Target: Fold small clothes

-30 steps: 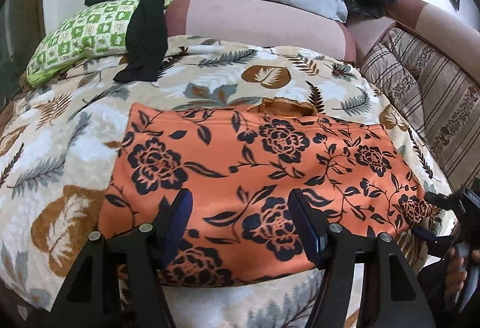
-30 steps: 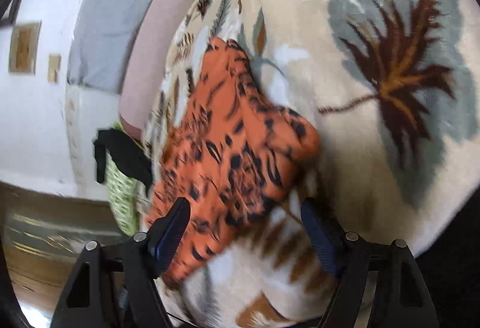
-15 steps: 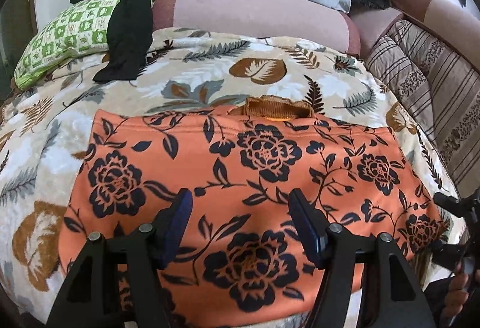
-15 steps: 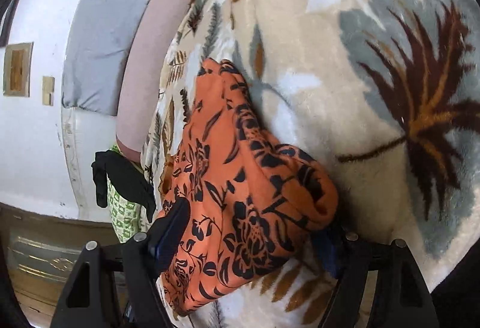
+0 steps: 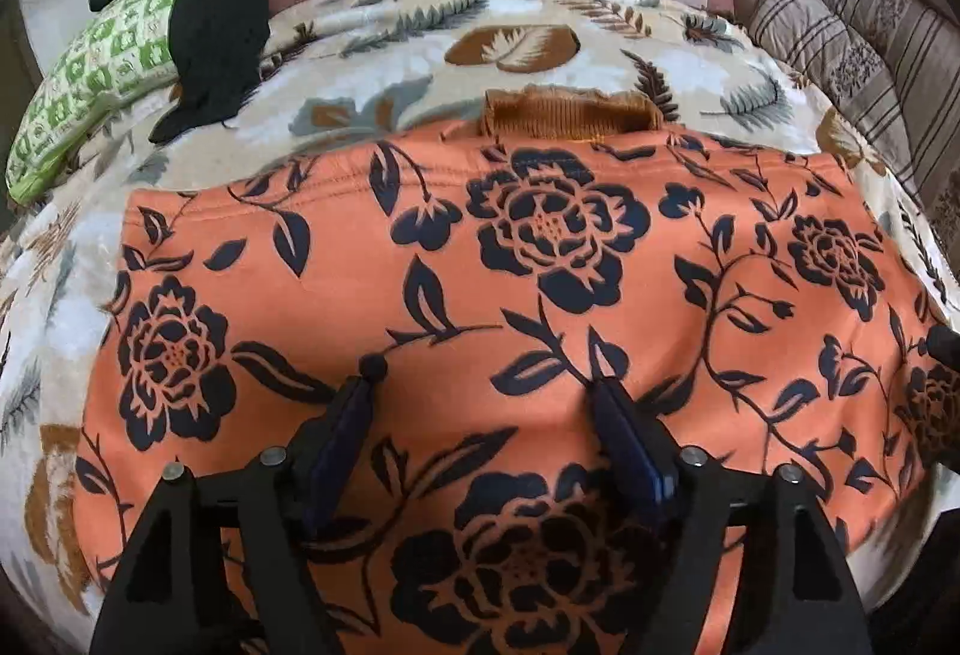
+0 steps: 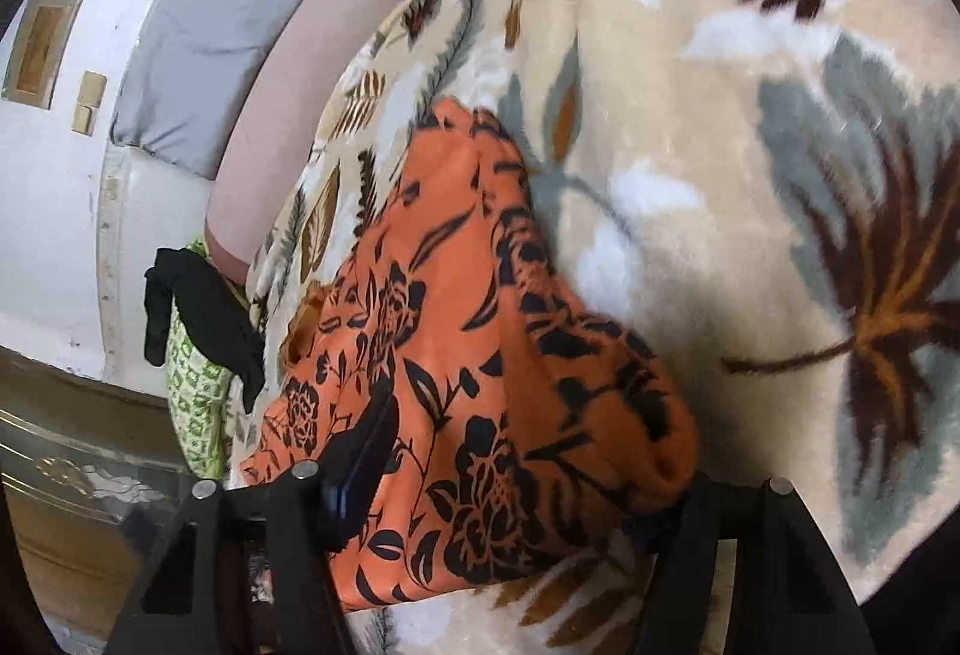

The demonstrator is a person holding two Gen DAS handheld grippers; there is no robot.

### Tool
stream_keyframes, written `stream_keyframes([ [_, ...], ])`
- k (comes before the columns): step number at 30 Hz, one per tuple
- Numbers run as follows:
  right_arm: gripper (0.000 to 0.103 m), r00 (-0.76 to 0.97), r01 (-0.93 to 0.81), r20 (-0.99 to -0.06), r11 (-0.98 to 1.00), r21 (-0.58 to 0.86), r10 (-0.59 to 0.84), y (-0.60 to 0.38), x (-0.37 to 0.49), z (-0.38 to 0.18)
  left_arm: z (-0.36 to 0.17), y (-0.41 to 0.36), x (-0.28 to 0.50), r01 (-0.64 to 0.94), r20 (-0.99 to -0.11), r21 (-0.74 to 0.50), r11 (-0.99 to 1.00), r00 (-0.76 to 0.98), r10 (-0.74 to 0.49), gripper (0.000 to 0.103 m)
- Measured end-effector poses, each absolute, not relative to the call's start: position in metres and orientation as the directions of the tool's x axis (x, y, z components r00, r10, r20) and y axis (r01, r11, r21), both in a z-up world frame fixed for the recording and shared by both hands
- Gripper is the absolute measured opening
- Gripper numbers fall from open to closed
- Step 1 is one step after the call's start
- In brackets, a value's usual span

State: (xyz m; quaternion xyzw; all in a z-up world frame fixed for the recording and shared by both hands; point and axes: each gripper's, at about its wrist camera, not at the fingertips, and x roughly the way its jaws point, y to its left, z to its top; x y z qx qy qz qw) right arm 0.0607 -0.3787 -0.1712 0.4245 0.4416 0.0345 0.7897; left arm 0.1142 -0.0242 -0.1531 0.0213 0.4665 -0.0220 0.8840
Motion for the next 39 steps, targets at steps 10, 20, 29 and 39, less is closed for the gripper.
stream_keyframes([
  [10,0.059,0.586,0.356,-0.699,0.645,0.676,0.410,-0.383,0.063,-0.171,-0.137,-0.023,0.114,0.031,-0.822,-0.004,1.000,0.569,-0.021,0.077],
  [20,0.058,0.577,0.333,-0.718,0.691,0.641,0.388,-0.377,0.067,-0.164,-0.123,-0.014,0.109,0.018,-0.811,-0.016,1.000,0.585,-0.023,0.077],
  [29,0.056,0.575,0.352,-0.725,0.685,0.638,0.380,-0.383,0.070,-0.169,-0.151,-0.023,0.114,0.060,-0.840,0.042,0.997,0.543,0.003,0.079],
  [39,0.019,0.578,0.234,-0.771,0.850,0.472,0.269,-0.341,0.085,-0.108,-0.116,0.019,0.090,0.024,-0.759,-0.166,0.986,0.635,-0.143,0.079],
])
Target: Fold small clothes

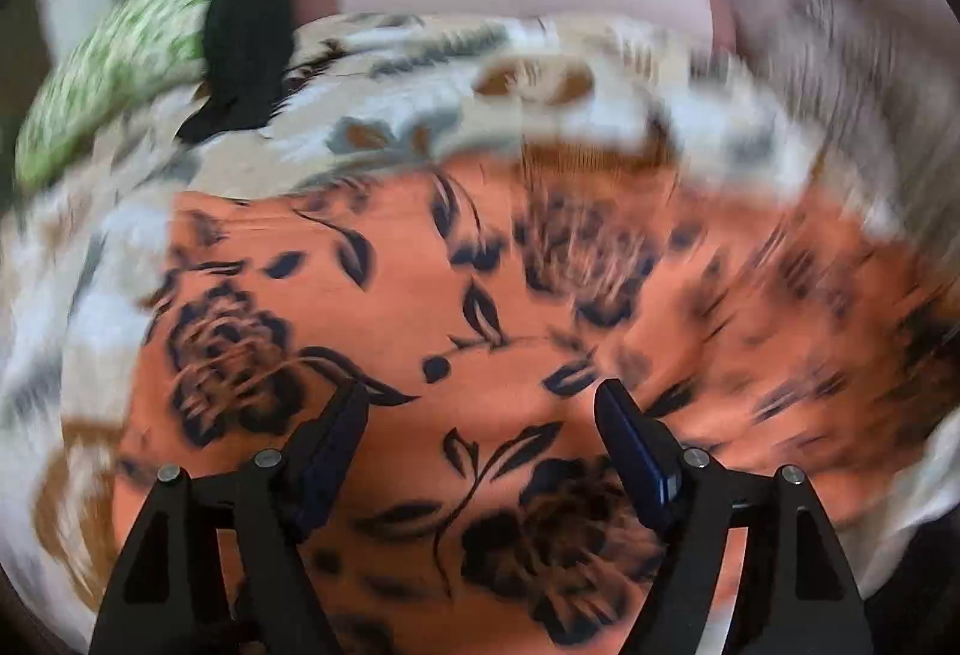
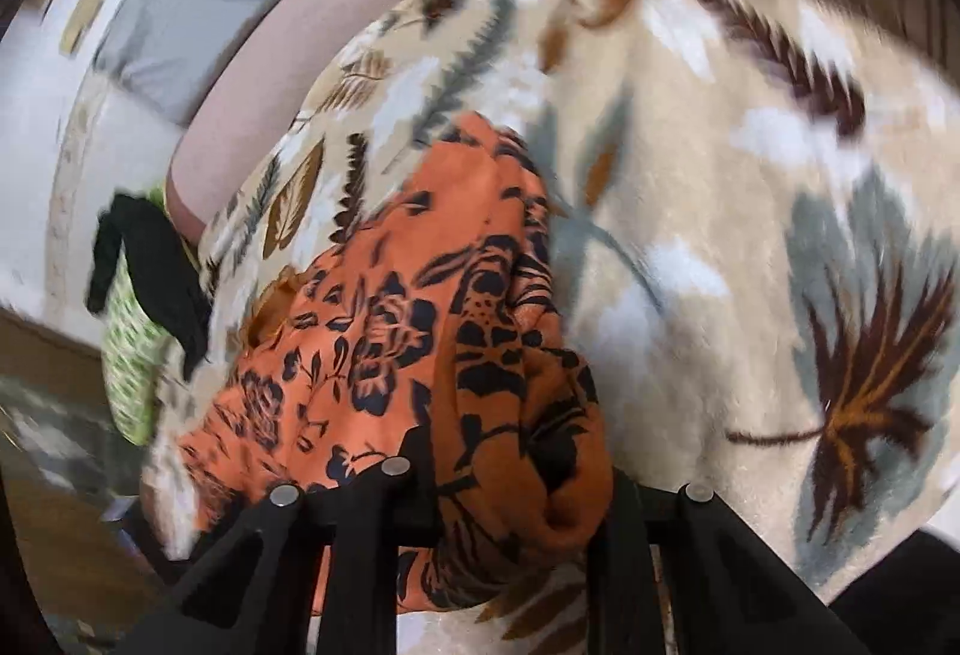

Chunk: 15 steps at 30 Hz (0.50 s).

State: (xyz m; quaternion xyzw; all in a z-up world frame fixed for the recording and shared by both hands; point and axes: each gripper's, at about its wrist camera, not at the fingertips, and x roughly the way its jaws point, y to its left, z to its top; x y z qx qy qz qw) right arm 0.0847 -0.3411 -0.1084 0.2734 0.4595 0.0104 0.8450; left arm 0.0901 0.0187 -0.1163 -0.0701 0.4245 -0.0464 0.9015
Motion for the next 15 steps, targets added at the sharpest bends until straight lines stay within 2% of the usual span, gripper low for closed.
stream_keyframes([
  [2,0.019,0.619,0.124,-0.735,0.891,0.438,0.275,-0.302,0.085,-0.069,-0.091,0.044,0.067,-0.022,-0.683,-0.223,0.974,0.717,-0.140,0.079],
  [6,0.019,0.658,-0.097,-0.678,0.930,0.355,0.328,-0.202,0.077,-0.014,-0.064,0.116,0.017,-0.156,-0.601,-0.253,0.955,0.799,-0.029,0.079],
  [9,0.019,0.634,-0.244,-0.668,0.920,0.306,0.390,-0.113,0.071,-0.006,-0.074,0.182,-0.019,-0.314,-0.606,-0.281,0.907,0.790,0.086,0.079],
  [12,0.026,0.534,-0.355,-0.711,0.885,0.303,0.457,-0.030,0.074,-0.050,-0.105,0.233,-0.047,-0.440,-0.673,-0.292,0.849,0.725,0.145,0.079],
  [13,0.047,0.489,-0.409,-0.721,0.859,0.308,0.491,-0.006,0.076,-0.072,-0.114,0.242,-0.051,-0.464,-0.701,-0.300,0.833,0.700,0.138,0.079],
  [14,0.063,0.438,-0.455,-0.734,0.832,0.317,0.519,0.011,0.077,-0.091,-0.118,0.245,-0.052,-0.473,-0.715,-0.312,0.824,0.688,0.124,0.079],
  [15,0.074,0.370,-0.470,-0.785,0.829,0.304,0.497,0.028,0.079,-0.119,-0.122,0.249,-0.057,-0.465,-0.716,-0.345,0.815,0.692,0.091,0.079],
])
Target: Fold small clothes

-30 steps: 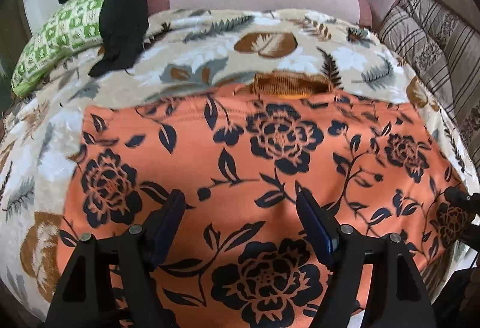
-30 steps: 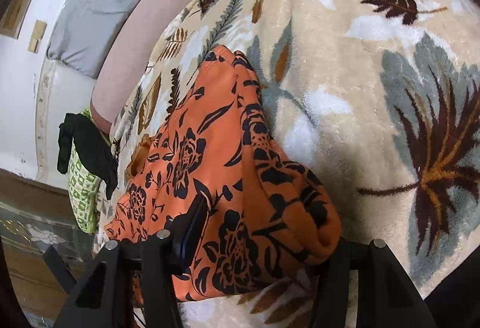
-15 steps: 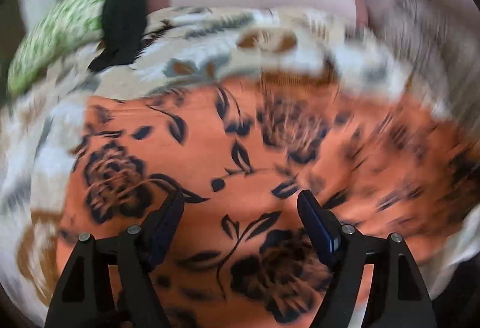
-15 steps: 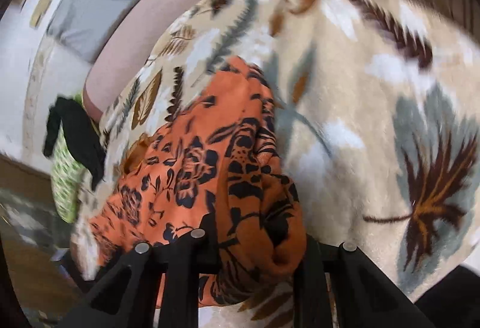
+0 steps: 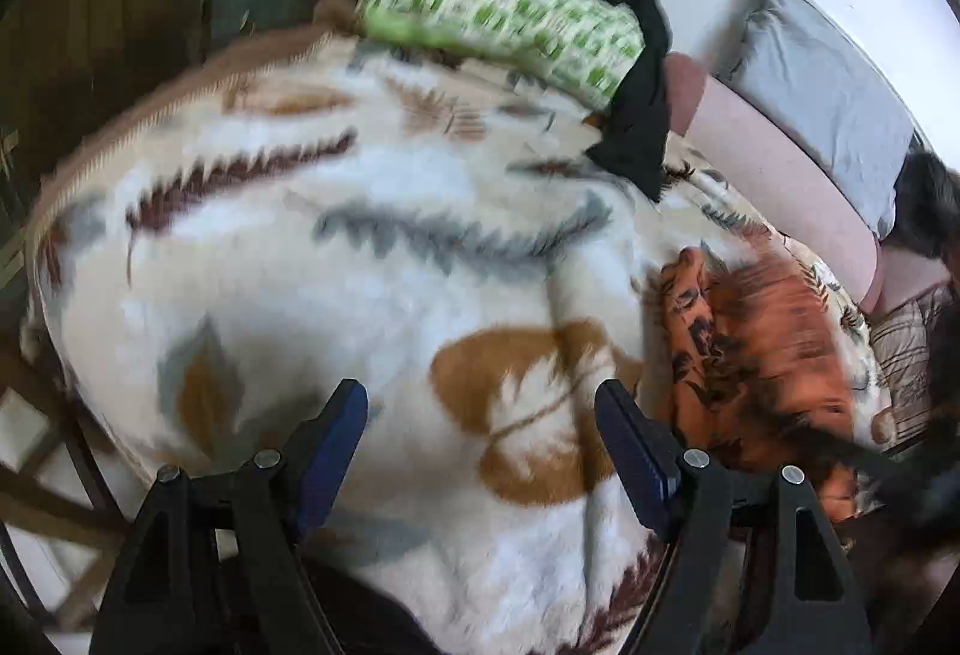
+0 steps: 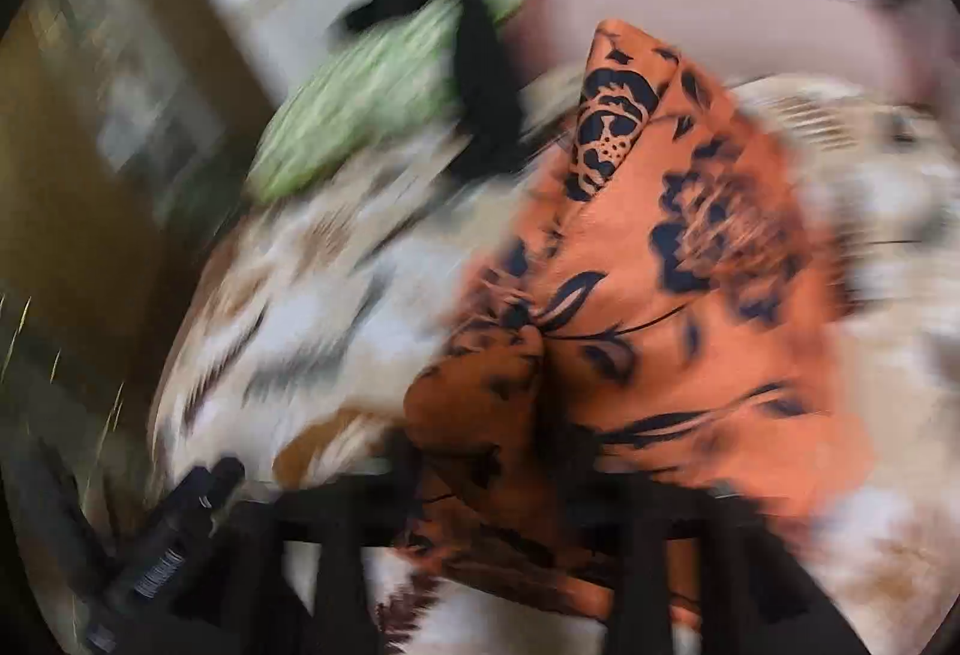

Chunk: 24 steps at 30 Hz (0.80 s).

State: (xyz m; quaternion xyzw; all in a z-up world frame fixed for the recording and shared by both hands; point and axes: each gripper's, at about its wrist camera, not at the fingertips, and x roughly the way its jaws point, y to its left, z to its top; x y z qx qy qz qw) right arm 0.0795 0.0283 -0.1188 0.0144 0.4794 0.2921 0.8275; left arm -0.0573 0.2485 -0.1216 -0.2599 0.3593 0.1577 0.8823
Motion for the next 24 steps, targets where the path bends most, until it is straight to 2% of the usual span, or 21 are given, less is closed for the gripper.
stream_keyframes([
  [1,0.075,0.303,-0.448,-0.834,0.841,0.303,0.461,0.036,0.081,-0.140,-0.121,0.246,-0.059,-0.452,-0.712,-0.354,0.819,0.698,0.078,0.079],
  [2,0.075,0.292,-0.433,-0.831,0.840,0.327,0.474,0.033,0.078,-0.146,-0.119,0.243,-0.059,-0.438,-0.705,-0.355,0.826,0.706,0.071,0.079],
  [4,0.075,0.344,-0.416,-0.774,0.825,0.382,0.531,0.009,0.070,-0.130,-0.111,0.232,-0.057,-0.374,-0.674,-0.389,0.842,0.738,0.016,0.079],
  [8,0.080,0.476,-0.319,-0.714,0.858,0.403,0.513,-0.050,0.066,-0.098,-0.104,0.188,-0.033,-0.183,-0.631,-0.508,0.842,0.744,-0.220,0.079],
  [11,0.080,0.504,-0.283,-0.707,0.868,0.408,0.496,-0.082,0.066,-0.095,-0.102,0.156,-0.006,-0.104,-0.636,-0.509,0.855,0.715,-0.291,0.079],
  [14,0.080,0.476,-0.256,-0.709,0.853,0.455,0.521,-0.101,0.068,-0.109,-0.120,0.139,0.018,-0.126,-0.691,-0.530,0.838,0.637,-0.341,0.079],
  [18,0.080,0.443,-0.257,-0.700,0.828,0.499,0.560,-0.106,0.071,-0.126,-0.130,0.134,0.038,-0.196,-0.752,-0.504,0.841,0.578,-0.317,0.079],
  [19,0.080,0.437,-0.254,-0.695,0.820,0.513,0.570,-0.108,0.073,-0.128,-0.133,0.136,0.046,-0.218,-0.764,-0.504,0.836,0.564,-0.314,0.073],
  [21,0.080,0.426,-0.252,-0.678,0.798,0.547,0.599,-0.116,0.074,-0.134,-0.136,0.139,0.053,-0.243,-0.780,-0.494,0.835,0.548,-0.302,0.043],
  [22,0.080,0.421,-0.249,-0.671,0.789,0.561,0.610,-0.120,0.075,-0.136,-0.137,0.140,0.054,-0.245,-0.796,-0.476,0.845,0.530,-0.294,0.024],
  [24,0.080,0.411,-0.241,-0.655,0.769,0.593,0.634,-0.126,0.078,-0.141,-0.136,0.143,0.052,-0.238,-0.796,-0.475,0.847,0.527,-0.298,0.021],
])
